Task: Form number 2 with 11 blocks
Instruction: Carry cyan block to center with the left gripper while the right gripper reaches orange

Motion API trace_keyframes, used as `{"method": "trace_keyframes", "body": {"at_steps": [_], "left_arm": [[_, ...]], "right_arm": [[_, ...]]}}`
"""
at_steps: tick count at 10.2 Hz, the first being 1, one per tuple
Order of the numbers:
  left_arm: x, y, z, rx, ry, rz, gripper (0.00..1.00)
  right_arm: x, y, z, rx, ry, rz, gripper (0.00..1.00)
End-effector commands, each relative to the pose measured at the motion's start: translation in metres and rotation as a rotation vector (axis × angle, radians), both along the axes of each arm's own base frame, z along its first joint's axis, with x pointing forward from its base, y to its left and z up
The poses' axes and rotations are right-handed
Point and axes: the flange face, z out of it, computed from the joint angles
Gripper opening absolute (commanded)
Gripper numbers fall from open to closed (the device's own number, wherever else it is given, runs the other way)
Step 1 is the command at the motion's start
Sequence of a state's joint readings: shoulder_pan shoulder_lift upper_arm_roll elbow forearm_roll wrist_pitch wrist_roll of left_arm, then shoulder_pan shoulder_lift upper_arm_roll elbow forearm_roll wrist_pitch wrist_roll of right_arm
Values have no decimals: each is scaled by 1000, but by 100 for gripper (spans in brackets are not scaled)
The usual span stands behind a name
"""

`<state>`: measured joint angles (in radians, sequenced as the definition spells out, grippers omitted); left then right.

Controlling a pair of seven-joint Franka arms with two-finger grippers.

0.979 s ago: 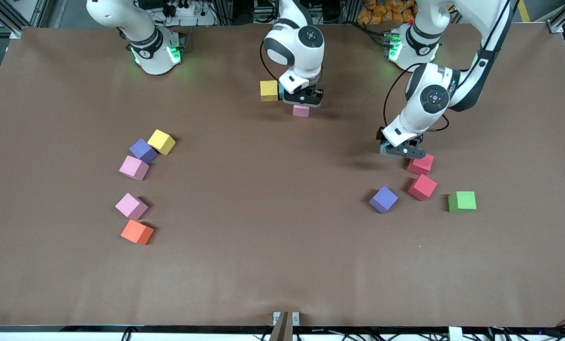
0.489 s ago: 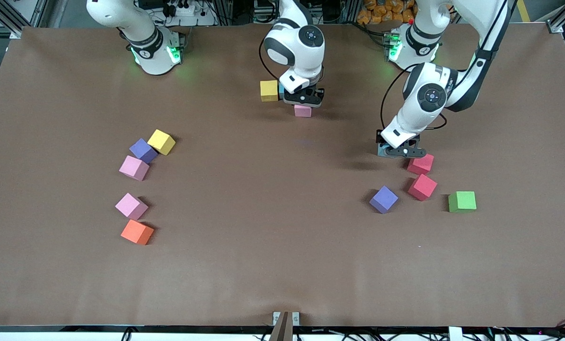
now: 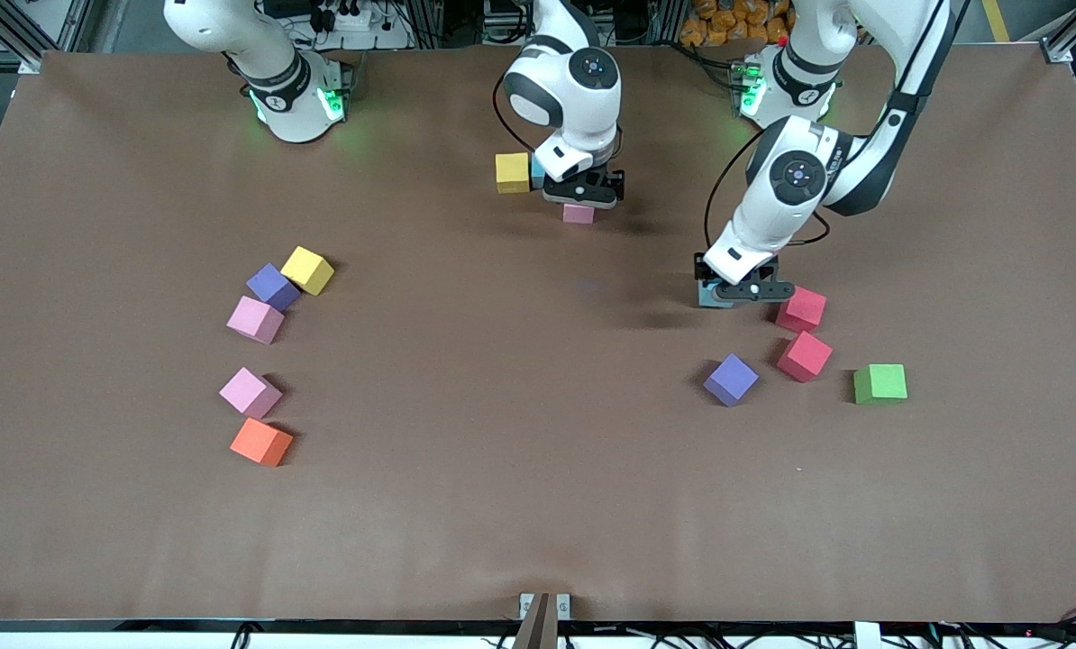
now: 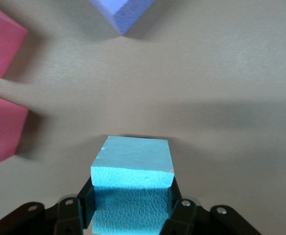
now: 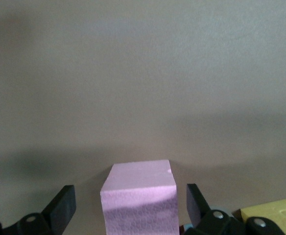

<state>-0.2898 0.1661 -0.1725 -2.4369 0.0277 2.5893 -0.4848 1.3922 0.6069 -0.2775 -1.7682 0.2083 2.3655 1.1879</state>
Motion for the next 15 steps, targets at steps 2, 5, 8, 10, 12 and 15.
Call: {"method": "trace_keyframes", "body": {"at_steps": [2,5,8,10,12,15], "left_arm": [[3,-27,0,-2,-7,40,59],[4,-44,4,-12,-18,70,59],[2,-71,2,-19,-15,99,59],[-1,-90,2,-26,-17,127,59],[-6,-120,4,-24,1,168,59],[-11,-155,18,-25,38,205,59]], "right_arm": [[76,-45,47,-8,29,87,100],[166,-119,66,-5,41,202,100],[252,-214,65,0,36,315,100],[296,-284,63,2,35,403,100],[330,-349,60,4,25,492,100],[367,-439,47,-12,-29,698,100]]}}
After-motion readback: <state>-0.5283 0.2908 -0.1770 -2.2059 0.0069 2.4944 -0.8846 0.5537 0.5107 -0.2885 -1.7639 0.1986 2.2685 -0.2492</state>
